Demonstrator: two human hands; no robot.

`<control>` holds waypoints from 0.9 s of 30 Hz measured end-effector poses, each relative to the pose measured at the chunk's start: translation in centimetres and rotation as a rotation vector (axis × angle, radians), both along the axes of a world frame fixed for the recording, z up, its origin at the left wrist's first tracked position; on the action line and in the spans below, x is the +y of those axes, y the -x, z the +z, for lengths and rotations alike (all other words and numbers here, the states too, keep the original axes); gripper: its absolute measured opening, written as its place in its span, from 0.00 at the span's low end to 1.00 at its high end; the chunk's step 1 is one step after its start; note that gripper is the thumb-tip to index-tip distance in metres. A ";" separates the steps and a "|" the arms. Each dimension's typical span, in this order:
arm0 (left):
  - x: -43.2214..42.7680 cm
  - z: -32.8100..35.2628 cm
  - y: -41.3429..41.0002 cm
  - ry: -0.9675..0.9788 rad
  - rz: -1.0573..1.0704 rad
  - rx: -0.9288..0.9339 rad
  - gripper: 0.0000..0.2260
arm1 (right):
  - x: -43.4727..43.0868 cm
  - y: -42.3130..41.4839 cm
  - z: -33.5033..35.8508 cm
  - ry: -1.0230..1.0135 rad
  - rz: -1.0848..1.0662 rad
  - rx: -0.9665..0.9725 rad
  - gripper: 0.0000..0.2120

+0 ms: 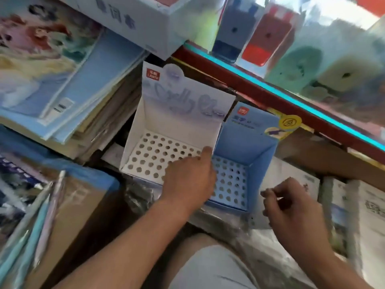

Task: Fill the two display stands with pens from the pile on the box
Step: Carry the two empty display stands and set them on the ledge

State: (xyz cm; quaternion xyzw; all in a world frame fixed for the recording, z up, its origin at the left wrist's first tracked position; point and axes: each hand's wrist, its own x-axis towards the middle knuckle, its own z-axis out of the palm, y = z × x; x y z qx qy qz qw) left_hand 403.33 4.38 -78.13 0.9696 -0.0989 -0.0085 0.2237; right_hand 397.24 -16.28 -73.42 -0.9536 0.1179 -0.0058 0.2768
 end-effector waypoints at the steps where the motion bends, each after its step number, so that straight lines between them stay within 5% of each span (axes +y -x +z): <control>1: -0.2 -0.6 0.0 0.010 -0.009 -0.019 0.20 | 0.0 0.1 -0.4 0.001 0.001 -0.013 0.08; 11: -1.9 -1.6 0.6 0.019 0.023 -0.098 0.12 | -1.8 0.0 -2.8 0.019 0.091 -0.169 0.11; 27: -4.9 0.8 1.4 0.020 0.071 0.085 0.16 | -10.1 2.9 -3.2 0.153 -0.046 -0.132 0.14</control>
